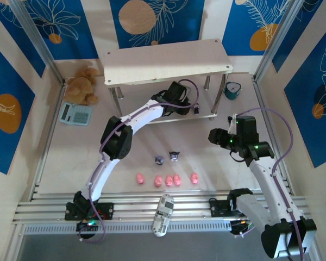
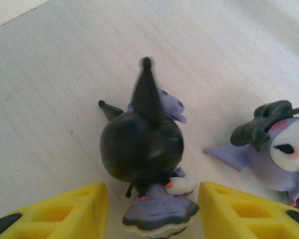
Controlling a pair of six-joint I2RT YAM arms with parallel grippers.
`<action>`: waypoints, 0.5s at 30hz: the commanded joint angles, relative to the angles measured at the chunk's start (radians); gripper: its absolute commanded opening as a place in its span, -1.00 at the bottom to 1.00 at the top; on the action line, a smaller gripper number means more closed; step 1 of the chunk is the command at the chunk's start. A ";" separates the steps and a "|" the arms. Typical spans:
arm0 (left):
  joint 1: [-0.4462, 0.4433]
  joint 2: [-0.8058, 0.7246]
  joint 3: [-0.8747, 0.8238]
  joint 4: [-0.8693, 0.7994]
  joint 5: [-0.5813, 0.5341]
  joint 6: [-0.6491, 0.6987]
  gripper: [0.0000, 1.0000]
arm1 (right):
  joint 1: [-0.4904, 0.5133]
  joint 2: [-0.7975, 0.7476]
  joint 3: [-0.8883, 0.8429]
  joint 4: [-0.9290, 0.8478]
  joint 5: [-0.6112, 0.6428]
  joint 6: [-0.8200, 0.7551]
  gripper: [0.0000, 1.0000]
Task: Place and organize the plastic toys onto the shelf
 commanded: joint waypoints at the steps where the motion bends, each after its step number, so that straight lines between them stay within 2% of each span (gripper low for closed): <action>1: -0.008 0.021 0.034 0.025 0.015 0.014 -0.16 | -0.005 -0.017 -0.014 0.004 -0.025 0.011 0.22; 6: -0.005 0.014 0.033 0.007 0.008 0.030 -0.46 | -0.009 -0.017 -0.014 0.003 -0.023 0.013 0.22; 9: -0.004 -0.008 0.015 -0.021 0.011 0.042 -0.48 | -0.010 -0.018 -0.011 -0.003 -0.028 0.012 0.22; 15: -0.004 -0.181 -0.239 0.029 0.042 0.079 -0.47 | -0.010 -0.037 -0.009 -0.008 -0.033 0.013 0.22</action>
